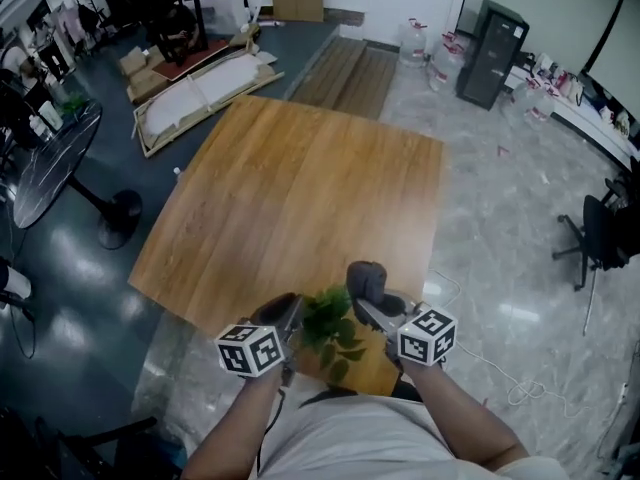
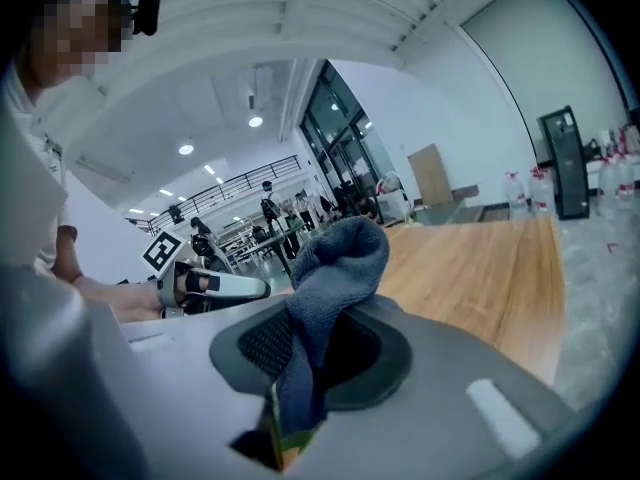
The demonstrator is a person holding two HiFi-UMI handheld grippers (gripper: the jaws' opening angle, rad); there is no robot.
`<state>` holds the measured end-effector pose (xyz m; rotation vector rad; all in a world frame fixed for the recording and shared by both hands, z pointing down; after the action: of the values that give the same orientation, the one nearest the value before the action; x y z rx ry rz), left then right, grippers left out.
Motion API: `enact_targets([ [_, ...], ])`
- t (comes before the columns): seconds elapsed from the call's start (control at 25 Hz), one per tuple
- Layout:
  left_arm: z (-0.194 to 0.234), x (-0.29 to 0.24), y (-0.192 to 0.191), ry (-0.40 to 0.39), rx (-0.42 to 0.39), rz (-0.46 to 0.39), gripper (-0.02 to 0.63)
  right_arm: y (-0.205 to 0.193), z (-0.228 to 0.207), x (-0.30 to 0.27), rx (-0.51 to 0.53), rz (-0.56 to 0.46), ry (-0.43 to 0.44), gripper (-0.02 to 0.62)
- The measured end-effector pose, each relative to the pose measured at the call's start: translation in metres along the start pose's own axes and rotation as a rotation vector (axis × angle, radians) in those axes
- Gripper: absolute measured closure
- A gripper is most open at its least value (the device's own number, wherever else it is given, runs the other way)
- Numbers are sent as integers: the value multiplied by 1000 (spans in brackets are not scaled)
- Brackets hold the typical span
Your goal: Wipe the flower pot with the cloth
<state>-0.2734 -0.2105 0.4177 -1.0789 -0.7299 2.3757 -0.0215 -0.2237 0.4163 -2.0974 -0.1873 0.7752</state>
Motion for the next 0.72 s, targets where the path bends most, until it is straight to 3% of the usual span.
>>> enact_targets([
  [0.12, -27, 22, 23, -6, -95, -73, 541, 31, 25, 18, 92, -66, 2, 532],
  [0.32, -72, 64, 52, -47, -165, -209, 541, 73, 60, 51, 148, -182, 39, 531],
  [0.52, -102, 93, 78, -44, -269, -287, 543, 106, 84, 75, 194, -264, 59, 531],
  [0.72, -121, 113, 92, -20, -339, -347, 598, 127, 98, 88, 214, -316, 76, 532],
])
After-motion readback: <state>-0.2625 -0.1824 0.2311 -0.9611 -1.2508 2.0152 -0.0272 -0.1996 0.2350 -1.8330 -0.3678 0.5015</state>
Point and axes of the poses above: the fingertips, and each gripper's own axes: x backward along the fingers, z to its left, y out of its top, the point moved 9 cm from there along x, backward along the fingers, and after that the axes turned 11 degrees about z, right-handed, at the moved point
